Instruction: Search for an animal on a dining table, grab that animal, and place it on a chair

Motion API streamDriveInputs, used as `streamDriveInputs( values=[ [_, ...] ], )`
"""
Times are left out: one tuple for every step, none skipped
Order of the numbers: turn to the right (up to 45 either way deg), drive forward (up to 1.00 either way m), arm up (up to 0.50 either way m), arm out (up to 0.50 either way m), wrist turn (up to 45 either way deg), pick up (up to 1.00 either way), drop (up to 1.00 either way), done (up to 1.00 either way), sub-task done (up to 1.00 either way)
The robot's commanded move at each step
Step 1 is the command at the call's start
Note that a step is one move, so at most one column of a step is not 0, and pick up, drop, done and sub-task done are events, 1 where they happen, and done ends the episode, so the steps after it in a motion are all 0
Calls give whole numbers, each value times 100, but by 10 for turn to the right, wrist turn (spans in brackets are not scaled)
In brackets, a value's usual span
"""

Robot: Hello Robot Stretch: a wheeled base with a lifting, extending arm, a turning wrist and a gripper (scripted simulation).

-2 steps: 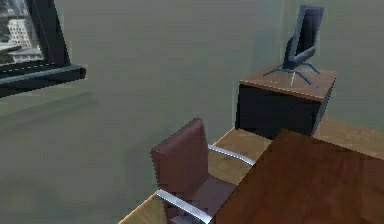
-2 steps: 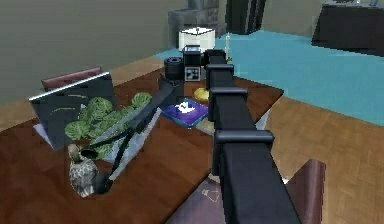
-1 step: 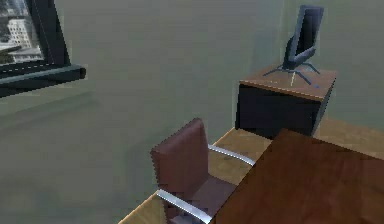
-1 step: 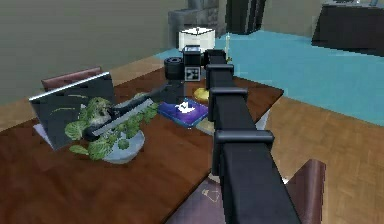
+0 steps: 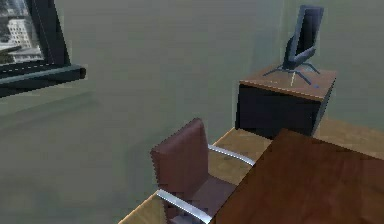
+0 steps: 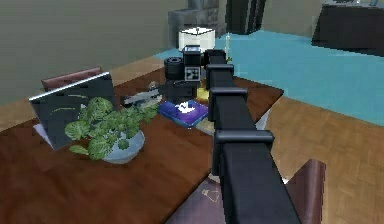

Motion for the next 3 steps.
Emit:
streamDriveInputs(
  values=[
    [0, 0, 0, 0, 450, 0, 0, 0, 0],
    [0, 0, 0, 0, 270, 0, 0, 0, 0],
    [0, 0, -36, 0, 0, 0, 0, 0, 0]
  ],
)
